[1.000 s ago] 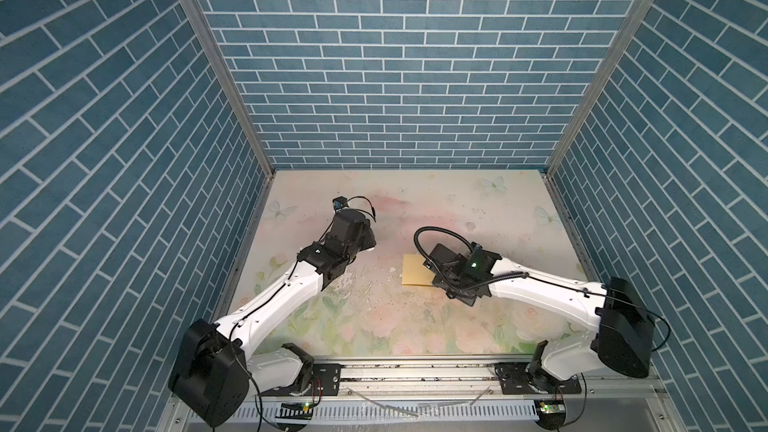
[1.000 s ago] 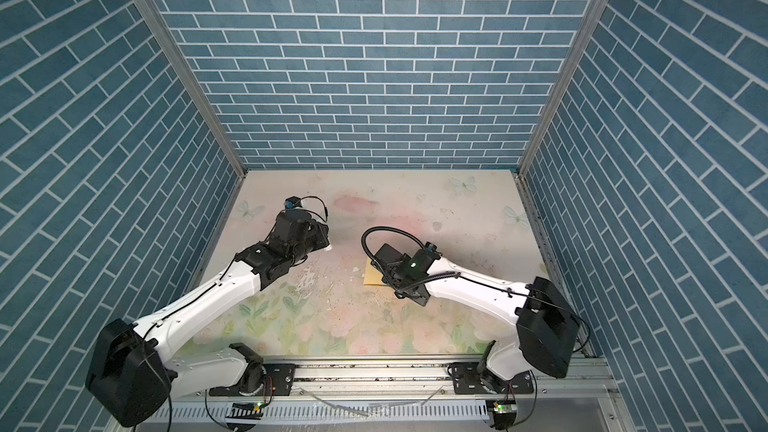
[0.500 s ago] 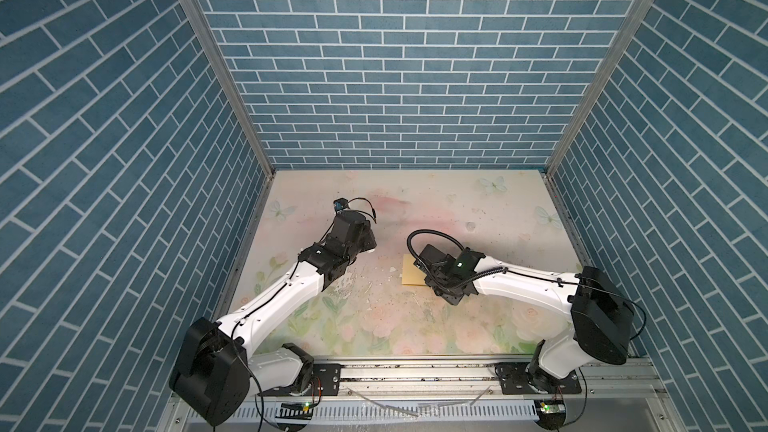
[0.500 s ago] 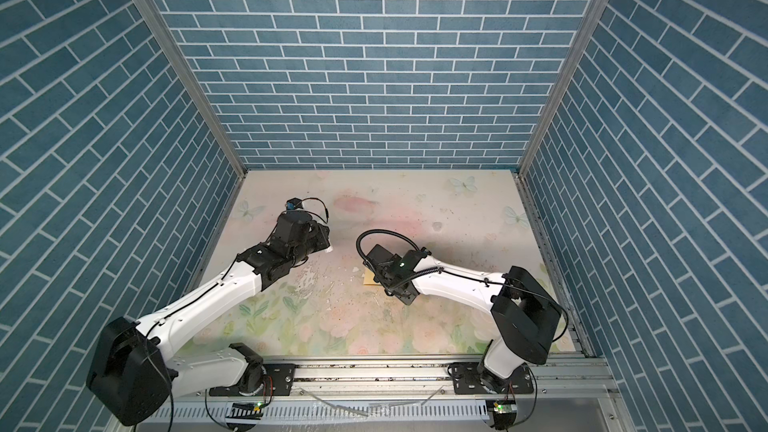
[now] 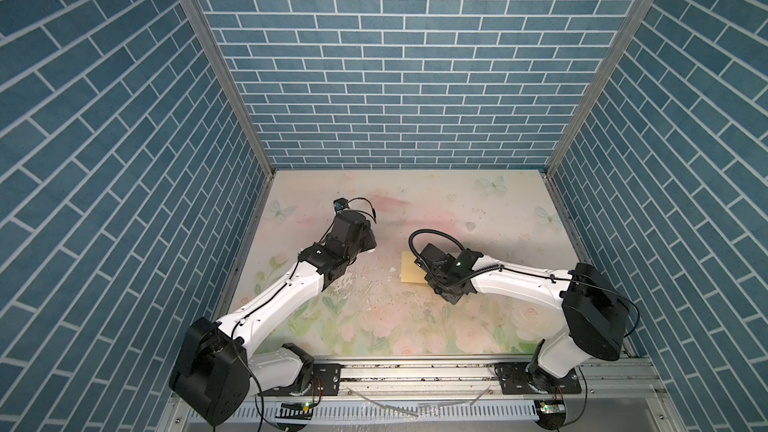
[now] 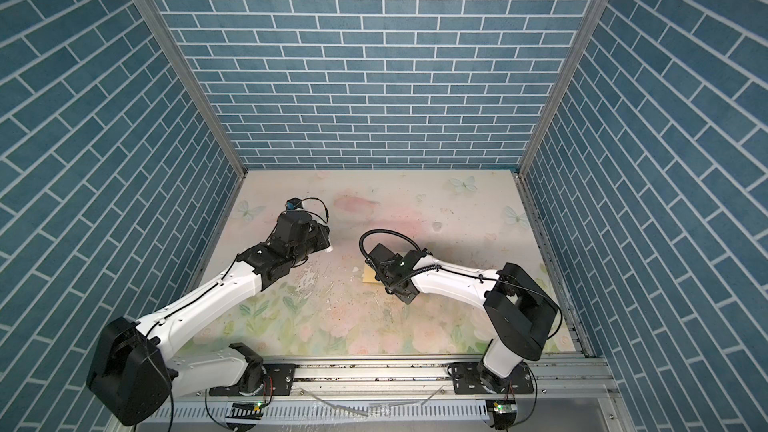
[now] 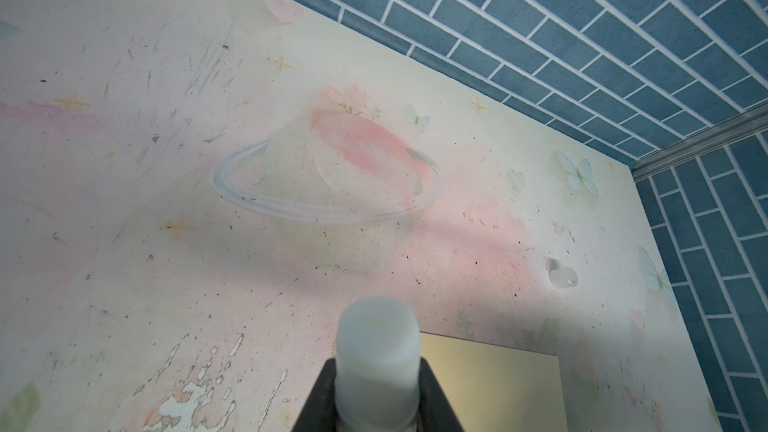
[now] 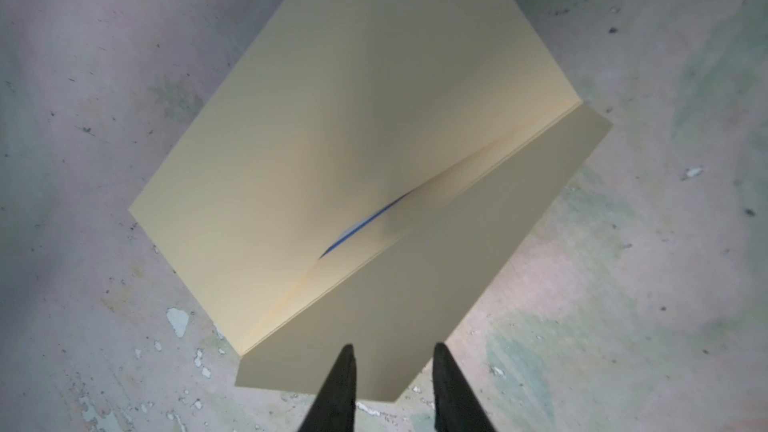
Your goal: Place the letter into the envelope and seal it
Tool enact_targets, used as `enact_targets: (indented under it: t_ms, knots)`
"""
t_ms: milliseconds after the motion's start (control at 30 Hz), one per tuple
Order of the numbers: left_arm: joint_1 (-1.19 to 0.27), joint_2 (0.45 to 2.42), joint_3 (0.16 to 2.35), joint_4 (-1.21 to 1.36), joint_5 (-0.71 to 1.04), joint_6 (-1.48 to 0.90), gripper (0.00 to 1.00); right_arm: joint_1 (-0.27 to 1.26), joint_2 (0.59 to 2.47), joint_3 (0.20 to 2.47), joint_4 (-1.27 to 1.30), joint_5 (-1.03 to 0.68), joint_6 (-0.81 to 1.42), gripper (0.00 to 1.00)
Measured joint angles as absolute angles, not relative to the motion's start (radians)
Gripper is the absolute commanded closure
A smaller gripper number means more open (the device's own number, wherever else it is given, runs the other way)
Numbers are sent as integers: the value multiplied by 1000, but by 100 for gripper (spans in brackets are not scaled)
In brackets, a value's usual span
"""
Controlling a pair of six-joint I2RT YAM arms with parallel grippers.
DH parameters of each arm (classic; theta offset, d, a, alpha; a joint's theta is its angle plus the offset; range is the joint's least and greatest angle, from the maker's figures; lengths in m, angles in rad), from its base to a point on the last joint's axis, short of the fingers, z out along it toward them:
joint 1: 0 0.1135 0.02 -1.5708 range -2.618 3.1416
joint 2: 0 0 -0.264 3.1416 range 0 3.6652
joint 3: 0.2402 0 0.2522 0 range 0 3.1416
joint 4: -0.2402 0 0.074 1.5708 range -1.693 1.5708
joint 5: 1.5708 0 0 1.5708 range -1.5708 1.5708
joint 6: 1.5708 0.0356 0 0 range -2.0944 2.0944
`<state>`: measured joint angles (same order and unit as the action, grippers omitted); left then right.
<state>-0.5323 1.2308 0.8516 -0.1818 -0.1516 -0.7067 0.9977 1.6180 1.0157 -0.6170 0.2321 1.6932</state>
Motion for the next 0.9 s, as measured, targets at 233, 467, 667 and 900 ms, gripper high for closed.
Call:
enact_targets:
  t_ms: [233, 467, 667, 900]
  knots:
    - [-532, 1237, 852, -182, -152, -707, 100, 989, 1625, 1002, -604, 222, 1702, 72]
    - [-532, 1240, 852, -181, -145, -707, 100, 987, 1625, 1001, -603, 216, 1703, 62]
    - [-532, 1240, 852, -181, -139, -708, 100, 985, 1625, 1001, -592, 216, 1705, 72]
    - [-532, 1240, 850, -181, -136, -710, 100, 978, 1632, 1001, -574, 219, 1703, 82]
